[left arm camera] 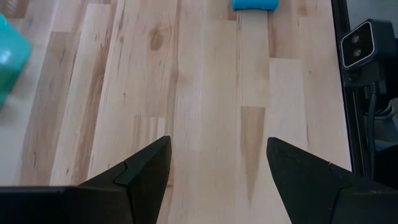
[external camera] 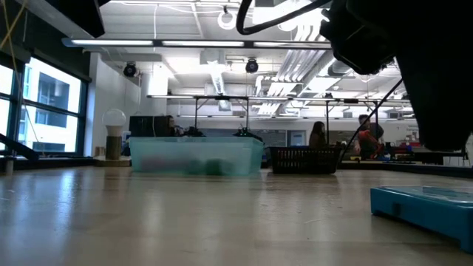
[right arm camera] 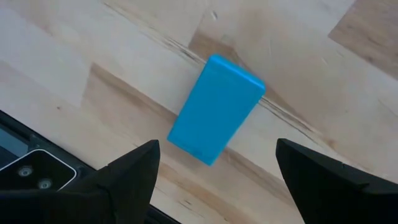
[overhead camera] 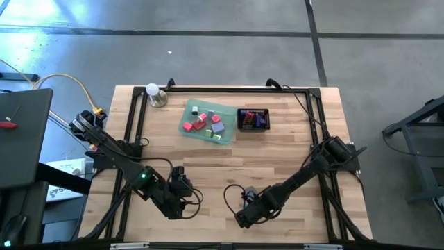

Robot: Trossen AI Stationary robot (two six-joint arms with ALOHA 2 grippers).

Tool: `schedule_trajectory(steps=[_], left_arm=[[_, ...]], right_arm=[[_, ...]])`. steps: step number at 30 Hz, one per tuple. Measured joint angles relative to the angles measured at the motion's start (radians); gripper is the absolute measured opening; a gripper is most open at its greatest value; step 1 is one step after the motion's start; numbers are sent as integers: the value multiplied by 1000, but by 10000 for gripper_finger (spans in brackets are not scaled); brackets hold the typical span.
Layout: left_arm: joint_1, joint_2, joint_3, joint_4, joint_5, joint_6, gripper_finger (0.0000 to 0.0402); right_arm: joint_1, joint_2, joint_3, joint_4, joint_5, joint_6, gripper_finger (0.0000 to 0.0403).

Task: Pick & Place Office items
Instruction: Put the light blue digital timer into the black bin

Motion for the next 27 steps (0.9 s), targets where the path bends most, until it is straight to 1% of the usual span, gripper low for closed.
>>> schedule_trajectory(steps=[20,27], left_arm=[[0,0,0,0,-5,7,258],[0,0,0,-3,-6,8,258]], right_arm=[[0,0,0,-8,3,0,311],[0,54,0,50,-40,-4,311]])
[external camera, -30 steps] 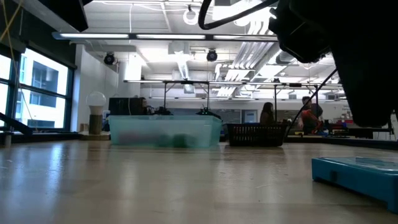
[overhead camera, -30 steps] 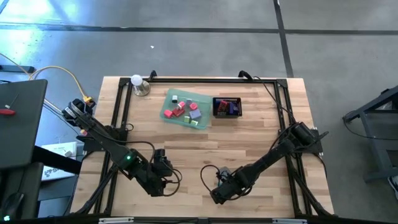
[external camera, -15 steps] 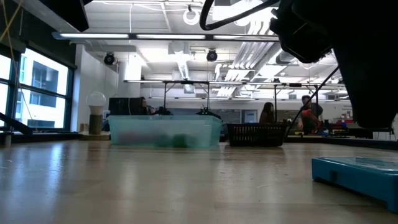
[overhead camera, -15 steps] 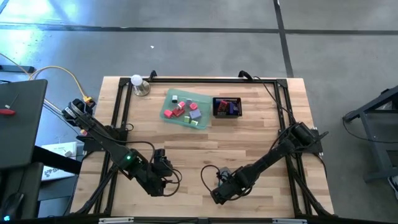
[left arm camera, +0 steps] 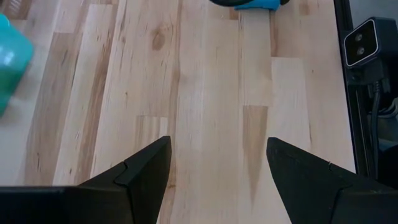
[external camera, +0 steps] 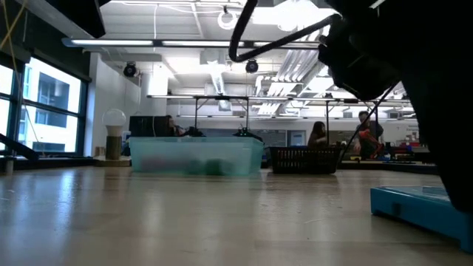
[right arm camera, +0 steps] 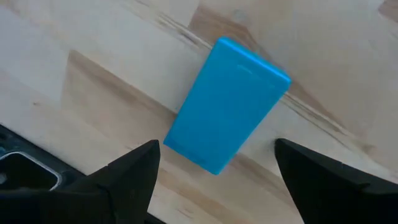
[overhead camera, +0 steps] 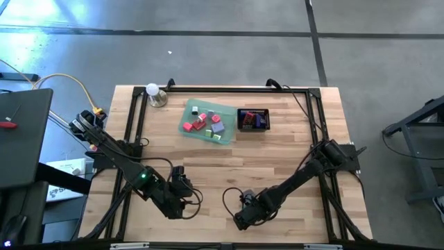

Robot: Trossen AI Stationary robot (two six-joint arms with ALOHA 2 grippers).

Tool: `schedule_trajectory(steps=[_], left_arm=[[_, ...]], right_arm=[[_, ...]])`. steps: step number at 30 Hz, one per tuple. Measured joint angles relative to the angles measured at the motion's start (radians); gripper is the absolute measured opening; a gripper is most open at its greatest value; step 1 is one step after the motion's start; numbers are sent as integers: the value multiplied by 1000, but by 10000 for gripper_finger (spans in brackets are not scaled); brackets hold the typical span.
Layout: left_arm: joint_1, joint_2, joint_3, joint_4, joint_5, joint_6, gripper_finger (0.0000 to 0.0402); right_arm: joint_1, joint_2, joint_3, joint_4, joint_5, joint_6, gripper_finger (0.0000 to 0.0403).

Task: Pick & Place Office items
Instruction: Put the light blue digital timer into the black bin

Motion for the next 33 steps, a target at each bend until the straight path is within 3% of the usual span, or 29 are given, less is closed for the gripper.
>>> schedule_trajectory(steps=[26,33], left_arm=[[0,0,-1,-20,-28,0,258],[0,0,-1,-30,-28,0,258]], right_arm=[[-77,35,1,16,-98,21,310],[-77,39,1,-3,-106,20,280]])
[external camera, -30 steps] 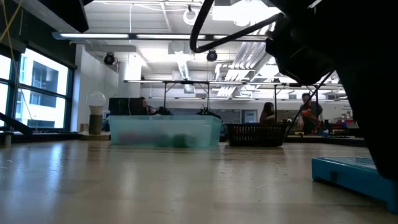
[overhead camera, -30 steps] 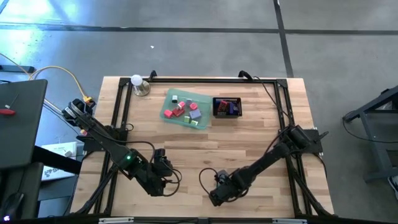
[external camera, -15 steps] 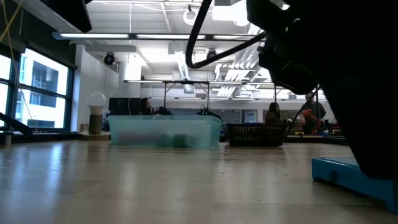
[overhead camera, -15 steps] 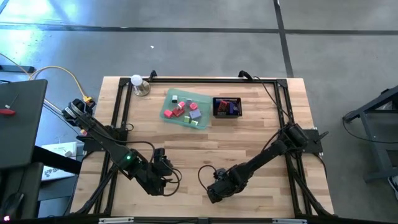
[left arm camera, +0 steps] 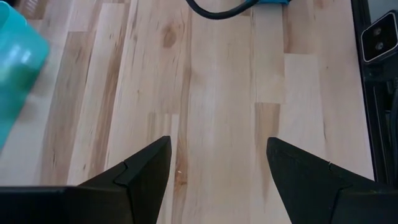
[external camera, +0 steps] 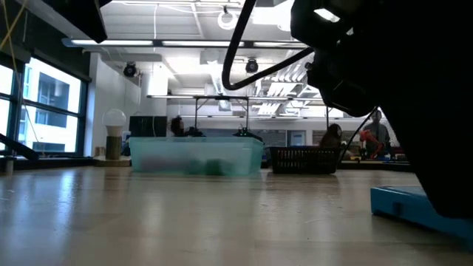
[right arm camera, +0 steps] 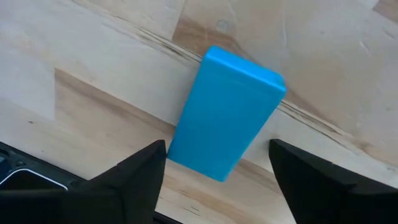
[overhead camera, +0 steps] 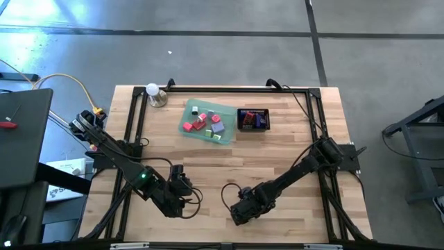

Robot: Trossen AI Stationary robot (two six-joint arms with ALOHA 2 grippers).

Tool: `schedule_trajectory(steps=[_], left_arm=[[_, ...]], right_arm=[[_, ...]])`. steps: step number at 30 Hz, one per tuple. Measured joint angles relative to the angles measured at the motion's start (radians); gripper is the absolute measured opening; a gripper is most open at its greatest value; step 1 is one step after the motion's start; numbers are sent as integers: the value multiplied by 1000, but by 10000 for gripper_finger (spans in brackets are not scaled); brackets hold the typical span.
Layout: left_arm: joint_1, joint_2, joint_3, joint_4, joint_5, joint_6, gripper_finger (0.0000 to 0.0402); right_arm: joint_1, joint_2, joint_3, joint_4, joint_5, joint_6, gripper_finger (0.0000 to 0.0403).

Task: Pick & Place Office items
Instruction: Put the light blue digital timer into the black bin

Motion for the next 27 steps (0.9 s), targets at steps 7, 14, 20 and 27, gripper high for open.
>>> schedule_trajectory(steps=[7,14,20,27], left_arm=[[0,0,-7,-4,1,0,258],[0,0,-12,-4,2,-1,258],[0,0,-12,-5,2,-1,258],[0,0,-12,-6,2,-1,258]], right_arm=[[0,0,-1,-20,-4,-1,221],[5,1,-1,-45,-18,-10,144],[7,1,-1,-57,-29,-23,134],[16,0,-1,-58,-24,-39,147]])
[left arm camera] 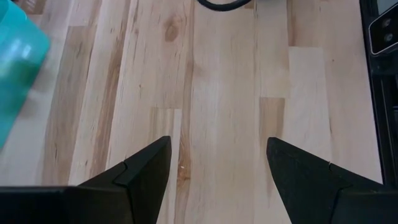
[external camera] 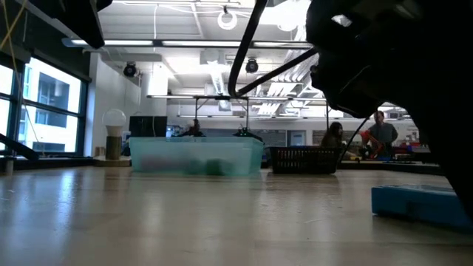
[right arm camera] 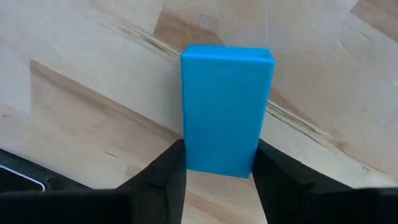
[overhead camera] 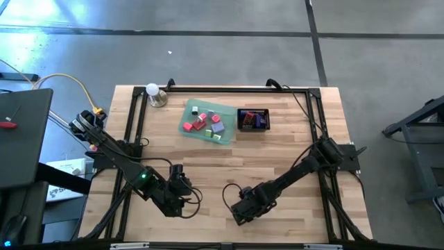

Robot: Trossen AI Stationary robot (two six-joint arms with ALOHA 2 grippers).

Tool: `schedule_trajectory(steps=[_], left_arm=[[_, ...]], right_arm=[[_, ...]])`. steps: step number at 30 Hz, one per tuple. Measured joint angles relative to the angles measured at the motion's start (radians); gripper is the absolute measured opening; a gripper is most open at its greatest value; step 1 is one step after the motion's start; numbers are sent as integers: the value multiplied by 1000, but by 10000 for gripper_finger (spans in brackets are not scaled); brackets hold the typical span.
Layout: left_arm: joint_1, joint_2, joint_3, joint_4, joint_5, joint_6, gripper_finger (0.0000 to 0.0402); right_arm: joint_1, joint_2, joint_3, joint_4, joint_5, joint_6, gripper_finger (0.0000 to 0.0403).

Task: Pick & Place Office items
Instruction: Put the light blue digital timer into the black bin

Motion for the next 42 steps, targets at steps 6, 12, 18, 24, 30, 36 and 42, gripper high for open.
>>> schedule_trajectory(steps=[6,12,18,24,30,36,42], left_arm=[[0,0,0,-6,0,0,258],[0,0,0,-6,0,0,258],[0,0,0,-6,0,-1,258],[0,0,0,-5,0,-4,258],[0,0,0,-5,-1,-13,258],[0,0,0,-4,0,-23,258],[0,0,0,-4,0,-36,258]], right_arm=[[26,0,5,-1,36,-38,138],[57,4,51,-14,128,-85,138],[77,8,126,-85,239,-123,138],[91,6,210,-198,323,-152,137],[93,5,294,-354,396,-173,139],[91,3,371,-559,470,-173,138],[70,2,429,-752,520,-172,137]])
